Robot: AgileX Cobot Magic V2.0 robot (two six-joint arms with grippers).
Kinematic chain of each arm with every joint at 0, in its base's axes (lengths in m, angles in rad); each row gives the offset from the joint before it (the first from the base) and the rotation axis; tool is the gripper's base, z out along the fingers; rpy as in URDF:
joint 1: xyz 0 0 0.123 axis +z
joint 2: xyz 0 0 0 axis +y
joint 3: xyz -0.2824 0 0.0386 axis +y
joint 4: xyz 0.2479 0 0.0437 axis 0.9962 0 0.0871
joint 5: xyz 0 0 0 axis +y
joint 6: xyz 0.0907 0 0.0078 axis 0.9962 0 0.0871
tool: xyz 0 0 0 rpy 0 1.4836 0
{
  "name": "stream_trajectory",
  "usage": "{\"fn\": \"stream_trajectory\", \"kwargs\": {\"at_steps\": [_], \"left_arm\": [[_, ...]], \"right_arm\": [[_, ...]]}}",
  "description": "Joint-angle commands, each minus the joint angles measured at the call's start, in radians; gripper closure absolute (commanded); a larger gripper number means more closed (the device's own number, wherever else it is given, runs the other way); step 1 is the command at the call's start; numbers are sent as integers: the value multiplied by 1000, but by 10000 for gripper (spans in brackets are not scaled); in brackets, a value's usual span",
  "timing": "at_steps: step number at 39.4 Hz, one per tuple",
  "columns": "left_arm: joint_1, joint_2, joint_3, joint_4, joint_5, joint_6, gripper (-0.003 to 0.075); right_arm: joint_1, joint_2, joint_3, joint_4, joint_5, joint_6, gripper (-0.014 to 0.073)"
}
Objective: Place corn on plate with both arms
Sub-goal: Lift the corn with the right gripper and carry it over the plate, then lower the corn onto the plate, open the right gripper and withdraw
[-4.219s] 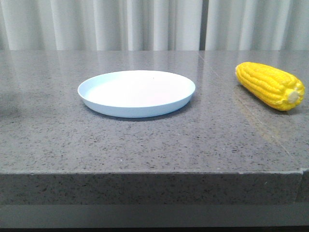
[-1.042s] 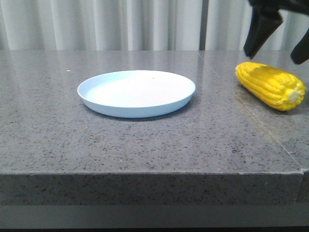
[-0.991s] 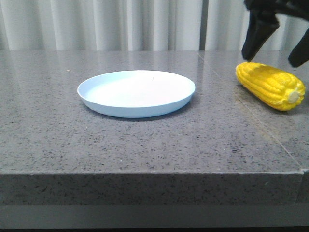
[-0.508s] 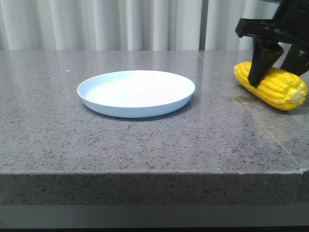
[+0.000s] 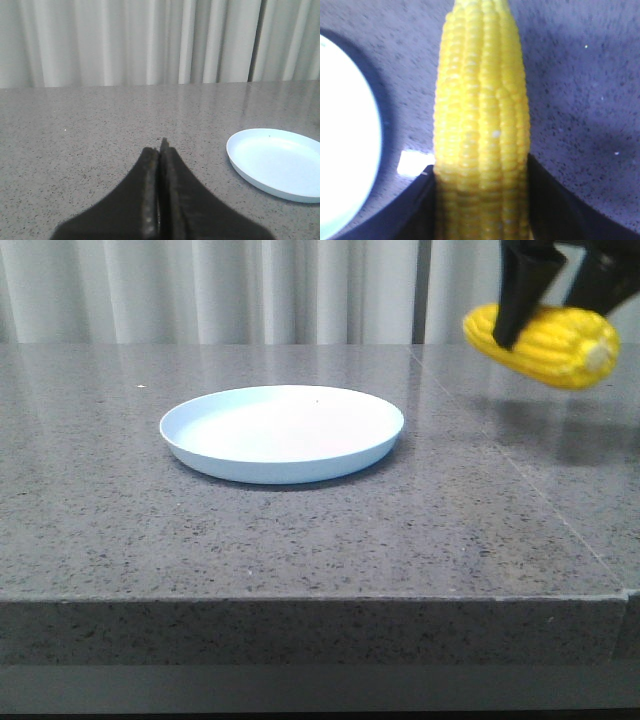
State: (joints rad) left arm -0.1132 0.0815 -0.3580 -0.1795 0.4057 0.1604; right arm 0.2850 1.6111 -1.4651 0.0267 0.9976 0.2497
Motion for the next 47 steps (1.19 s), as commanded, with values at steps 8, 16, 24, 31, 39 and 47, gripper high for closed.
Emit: {"fn": "stream_trajectory", "kwargs": {"at_steps": [8,16,24,31,39,47], "left_arm": [[-6,11,-25,-4,-82,-2,741],[-6,11,-25,-4,-82,-2,741],[-6,11,-25,-4,-82,-2,741],[-6,11,-25,-4,-82,-2,741],[-6,11,-25,-4,-82,-2,741],[-6,11,-25,-4,-82,-2,741]], "right_arm": [[276,66,-190,-189,10,292,465],[377,185,-263,-189,11,418,465],[387,224,-265,-174,-34,453,464],[387,226,-265,-173,-38,456,332],[387,226,-265,-157,-36,456,45],[387,215,-291,-155,-18,456,-21]]}}
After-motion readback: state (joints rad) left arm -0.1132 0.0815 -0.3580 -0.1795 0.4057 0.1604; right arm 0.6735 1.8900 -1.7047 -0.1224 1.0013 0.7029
